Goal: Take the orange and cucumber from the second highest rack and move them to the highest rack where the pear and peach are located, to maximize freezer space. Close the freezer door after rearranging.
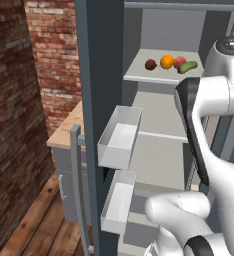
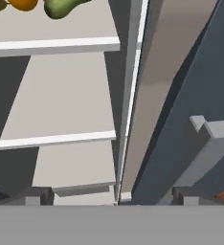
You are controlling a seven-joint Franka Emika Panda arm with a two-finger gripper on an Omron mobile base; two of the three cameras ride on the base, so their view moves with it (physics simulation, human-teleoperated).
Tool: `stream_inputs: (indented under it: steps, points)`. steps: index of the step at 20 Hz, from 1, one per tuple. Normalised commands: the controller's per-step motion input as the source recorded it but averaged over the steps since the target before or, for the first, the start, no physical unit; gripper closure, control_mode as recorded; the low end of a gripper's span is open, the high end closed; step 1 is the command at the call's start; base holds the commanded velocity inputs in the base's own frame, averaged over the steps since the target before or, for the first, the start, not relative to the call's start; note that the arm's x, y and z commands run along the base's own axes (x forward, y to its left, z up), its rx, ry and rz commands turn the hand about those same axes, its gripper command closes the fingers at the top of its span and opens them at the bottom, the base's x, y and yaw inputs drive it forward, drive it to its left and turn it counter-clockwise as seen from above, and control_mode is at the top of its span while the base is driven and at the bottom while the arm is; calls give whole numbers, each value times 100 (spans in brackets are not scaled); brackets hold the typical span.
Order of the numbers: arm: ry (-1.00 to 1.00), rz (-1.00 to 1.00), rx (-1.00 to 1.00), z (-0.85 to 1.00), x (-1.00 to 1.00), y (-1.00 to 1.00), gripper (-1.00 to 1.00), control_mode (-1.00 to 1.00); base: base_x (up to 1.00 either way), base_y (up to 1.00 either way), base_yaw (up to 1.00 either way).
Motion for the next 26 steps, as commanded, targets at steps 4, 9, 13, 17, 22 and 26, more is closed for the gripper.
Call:
stream_inputs:
  steps: [4, 9, 13, 17, 22, 26]
  points:
    - [-6, 0, 0, -11, -82, 0, -100, -100, 0, 0, 0]
    - [-1, 0, 0, -3, -17, 0, -100, 100, -70, 5, 0]
    - [0, 0, 0, 0, 0, 0, -100, 100, -83, 42, -8]
    - [0, 0, 0, 0, 0, 0, -100, 100, -78, 62, -13]
    - [0, 0, 0, 0, 0, 0, -100, 100, -71, 70, -13]
    - [0, 0, 0, 0, 0, 0, -100, 100, -40, 89, -9]
